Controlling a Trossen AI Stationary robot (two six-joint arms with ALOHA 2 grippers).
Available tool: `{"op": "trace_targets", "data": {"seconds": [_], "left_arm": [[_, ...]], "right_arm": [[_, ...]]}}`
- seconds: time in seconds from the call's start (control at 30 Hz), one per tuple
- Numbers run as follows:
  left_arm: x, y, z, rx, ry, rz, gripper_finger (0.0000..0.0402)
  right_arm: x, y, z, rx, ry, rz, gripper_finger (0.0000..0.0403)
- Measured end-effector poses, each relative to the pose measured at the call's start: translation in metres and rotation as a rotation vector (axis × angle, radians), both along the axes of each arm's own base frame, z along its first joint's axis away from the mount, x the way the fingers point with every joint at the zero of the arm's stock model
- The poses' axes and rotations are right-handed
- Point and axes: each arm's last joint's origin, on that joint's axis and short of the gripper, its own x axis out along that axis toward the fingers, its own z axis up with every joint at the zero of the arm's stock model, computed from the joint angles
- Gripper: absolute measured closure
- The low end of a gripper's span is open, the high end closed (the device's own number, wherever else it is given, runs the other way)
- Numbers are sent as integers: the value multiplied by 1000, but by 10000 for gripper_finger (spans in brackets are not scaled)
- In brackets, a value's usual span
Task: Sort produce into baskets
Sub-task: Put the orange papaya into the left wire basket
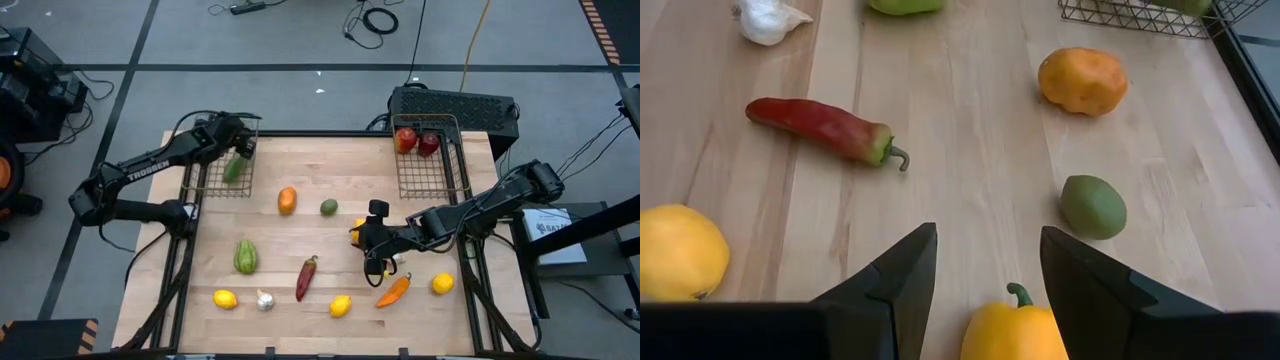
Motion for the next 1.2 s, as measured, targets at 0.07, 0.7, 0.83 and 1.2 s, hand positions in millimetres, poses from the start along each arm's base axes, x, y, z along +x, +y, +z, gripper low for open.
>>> {"op": "trace_targets", "data": {"seconds": [0.07,0.7,0.83,1.2], "left_arm": [[2,-1,5,-12,-40,-36,117],[103,-118,-8,-54,-142,-627,116],[117,-125,-33,-105,-127,-520,116],[137,-151,-49,-116,-236,-489,109]], "right_arm": [[0,0,0,1,-1,0,232],[17,1,-18,-37,16,27,232],[14,1,-15,-39,20,24,232],[13,0,-15,-49,30,26,232]]}}
